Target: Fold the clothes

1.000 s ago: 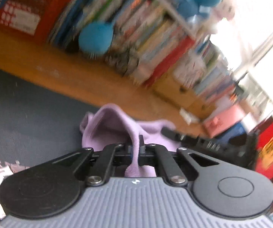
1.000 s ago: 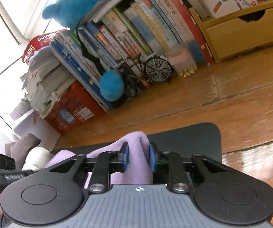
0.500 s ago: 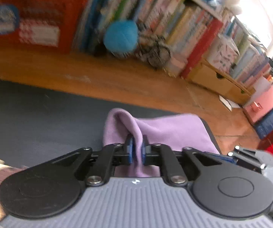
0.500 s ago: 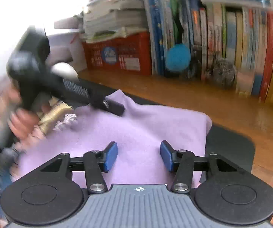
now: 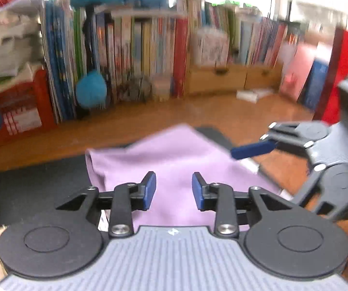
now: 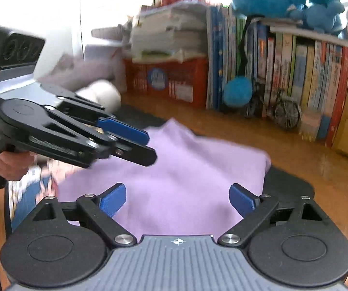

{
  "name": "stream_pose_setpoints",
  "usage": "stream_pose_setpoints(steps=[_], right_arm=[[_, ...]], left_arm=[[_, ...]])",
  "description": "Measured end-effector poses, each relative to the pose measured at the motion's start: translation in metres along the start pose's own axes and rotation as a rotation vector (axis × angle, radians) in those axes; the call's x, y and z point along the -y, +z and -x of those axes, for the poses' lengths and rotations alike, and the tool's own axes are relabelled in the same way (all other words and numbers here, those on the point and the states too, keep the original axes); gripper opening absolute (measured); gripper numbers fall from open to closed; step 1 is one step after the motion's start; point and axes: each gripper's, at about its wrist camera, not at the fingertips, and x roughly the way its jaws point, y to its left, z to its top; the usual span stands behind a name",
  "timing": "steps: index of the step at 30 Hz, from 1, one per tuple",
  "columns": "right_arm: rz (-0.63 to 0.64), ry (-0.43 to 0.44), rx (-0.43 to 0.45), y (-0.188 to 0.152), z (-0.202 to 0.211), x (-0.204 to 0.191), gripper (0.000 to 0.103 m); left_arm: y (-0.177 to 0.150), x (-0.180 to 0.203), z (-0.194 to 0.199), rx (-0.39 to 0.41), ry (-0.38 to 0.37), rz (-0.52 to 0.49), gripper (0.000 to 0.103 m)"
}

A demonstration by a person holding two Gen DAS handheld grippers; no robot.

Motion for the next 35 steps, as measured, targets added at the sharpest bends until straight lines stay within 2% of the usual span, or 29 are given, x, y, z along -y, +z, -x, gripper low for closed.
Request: stream_pose_setpoints(steps=[2, 7, 12, 18, 19, 20, 22, 24, 27, 30, 35], right_arm=[[0.017, -0.014, -0.015, -0.008, -0.001, -0.006, 0.095], [0.172, -0.086, -0.046, -0.018, -0.011, -0.029, 0.102], [0.130, -0.090, -0.025, -0.024, -0.014, -0.029, 0.103], [0.111, -0.114, -0.006, -0.027, -0.006, -0.033, 0.103], [0.096, -0.119, -0.003, -0.027, -0.002, -0.033, 0.103], [0.082, -0.123, 0.003, -0.028, 0.003, -0.032, 0.103], [0.053, -0.137, 0.021, -0.030, 0.015, -0.030, 0.103], [0.027, -0.158, 0.043, -0.033, 0.028, -0.028, 0.103], [-0.027, -0.188, 0.067, -0.039, 0.045, -0.023, 0.103], [-0.082, -0.214, 0.080, -0.044, 0.057, -0.015, 0.103], [-0.146, -0.246, 0.103, -0.050, 0.069, -0.005, 0.103]], left_arm=[[-0.010, -0.005, -0.014, -0.028, 0.018, 0.031, 0.041], [-0.019, -0.002, -0.017, 0.026, 0.038, 0.024, 0.045], [-0.038, 0.016, -0.017, 0.116, 0.126, -0.065, 0.047], [-0.033, 0.025, -0.015, 0.114, 0.177, -0.031, 0.053], [-0.032, 0.028, -0.014, 0.108, 0.185, -0.028, 0.062], [-0.029, 0.033, -0.014, 0.097, 0.201, -0.030, 0.081], [-0.025, 0.042, -0.014, 0.088, 0.252, -0.046, 0.103], [-0.023, 0.053, -0.011, 0.106, 0.327, -0.084, 0.103], [-0.020, 0.062, -0.008, 0.108, 0.374, -0.101, 0.103], [-0.017, 0.063, -0.005, 0.104, 0.371, -0.083, 0.103], [-0.016, 0.059, 0.003, 0.100, 0.298, -0.011, 0.103]])
